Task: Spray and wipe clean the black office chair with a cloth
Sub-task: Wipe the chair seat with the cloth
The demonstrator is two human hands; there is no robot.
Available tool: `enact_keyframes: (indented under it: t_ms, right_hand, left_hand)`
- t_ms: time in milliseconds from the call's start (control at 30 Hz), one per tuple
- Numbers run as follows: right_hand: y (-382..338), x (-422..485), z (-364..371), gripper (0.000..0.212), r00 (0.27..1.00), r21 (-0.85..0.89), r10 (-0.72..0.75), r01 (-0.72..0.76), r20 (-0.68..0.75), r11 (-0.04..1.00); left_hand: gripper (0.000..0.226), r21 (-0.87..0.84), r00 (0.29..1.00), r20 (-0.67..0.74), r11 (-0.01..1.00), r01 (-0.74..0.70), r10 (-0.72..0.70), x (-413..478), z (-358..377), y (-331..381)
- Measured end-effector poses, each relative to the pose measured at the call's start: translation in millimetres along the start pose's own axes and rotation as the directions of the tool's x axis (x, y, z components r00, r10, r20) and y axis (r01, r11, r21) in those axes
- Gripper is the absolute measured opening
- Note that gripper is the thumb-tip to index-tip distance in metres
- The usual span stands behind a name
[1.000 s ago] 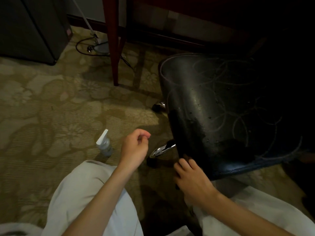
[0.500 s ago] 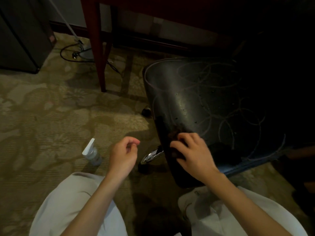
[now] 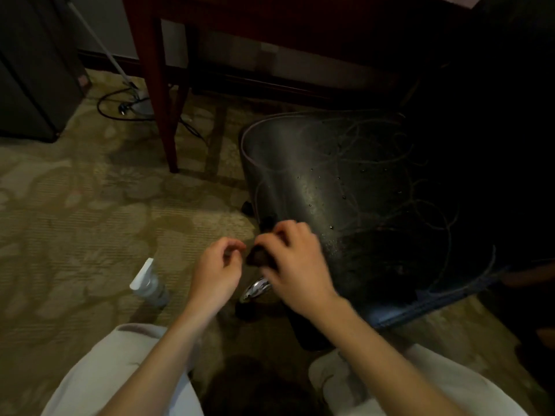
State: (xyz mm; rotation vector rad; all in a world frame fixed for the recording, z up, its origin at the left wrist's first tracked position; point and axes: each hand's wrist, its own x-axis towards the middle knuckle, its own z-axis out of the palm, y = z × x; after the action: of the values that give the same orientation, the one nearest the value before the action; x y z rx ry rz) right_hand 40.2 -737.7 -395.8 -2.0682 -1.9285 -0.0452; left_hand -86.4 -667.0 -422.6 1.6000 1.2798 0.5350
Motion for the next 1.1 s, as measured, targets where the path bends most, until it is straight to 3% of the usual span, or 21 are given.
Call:
enact_keyframes:
  t_ms: [133,233,333,433,467,533,667,733,800,867,933,1100]
  right_hand:
    - [9,20,36,0.045,0.985,-0.272,-0.107,0.140,0.135,0.952]
    - [39,19,26,0.046,0.989,-0.248,-0.087,0.114,0.120,0.962]
    - [81,16,3,0.049,0.986,-0.142,0.164,-0.167,-0.035,0.976]
    - [126,6,-14,0.040,0.814,0.023,0.552,-0.558,-0.183,0.830]
    - [134,5,-17,0.038,0.760,0.054,0.623,-0.625,-0.183,0.778]
    - [135,7,-21,0.036,0.746,0.066,0.645,-0.644,-0.167,0.762]
    - [83,26,-22,0.038,0.879,0.119,0.425,-0.408,-0.218,0.905]
    - [45,37,-10,0.040,0.965,0.052,0.220,-0.215,-0.143,0.975]
    - [14,49,12,0.037,1.000,-0.099,-0.003,0.000,-0.028,0.995]
    - [0,58,38,0.034,0.975,-0.272,-0.182,0.211,0.130,0.939]
    - [5,66,56,0.032,0.926,-0.402,-0.267,0.359,0.267,0.843]
    - [26,109,65,0.028,0.892,-0.451,-0.289,0.430,0.348,0.782]
  left_hand:
    - [0.019,0.007,0.999,-0.041,1.000,0.012,-0.012,6,-10,-6]
    - [0.023,-0.026,0.999,-0.041,1.000,0.010,-0.011,10,-17,-7]
    - [0.021,-0.030,0.999,-0.037,0.999,0.015,-0.017,12,-19,-6]
    - [0.020,-0.036,1.000,-0.021,0.999,0.006,-0.006,15,-18,-2]
    - [0.020,-0.035,1.000,-0.014,0.999,0.005,-0.006,17,-18,-1]
    - [0.020,-0.039,1.000,-0.006,0.999,0.003,-0.003,19,-18,0]
    - [0.025,-0.060,1.000,-0.013,0.998,0.005,-0.006,22,-20,-1]
    - [0.024,-0.064,0.999,-0.034,0.998,0.014,-0.017,23,-22,-2]
    - [0.022,-0.087,0.996,-0.082,0.996,0.019,-0.026,25,-25,-4]
    - [0.020,-0.106,0.991,-0.129,0.994,0.023,-0.037,27,-29,-5]
    - [0.020,-0.103,0.987,-0.155,0.994,0.027,-0.043,28,-31,-7]
    - [0.021,-0.089,0.988,-0.152,0.996,0.022,-0.035,32,-29,-8]
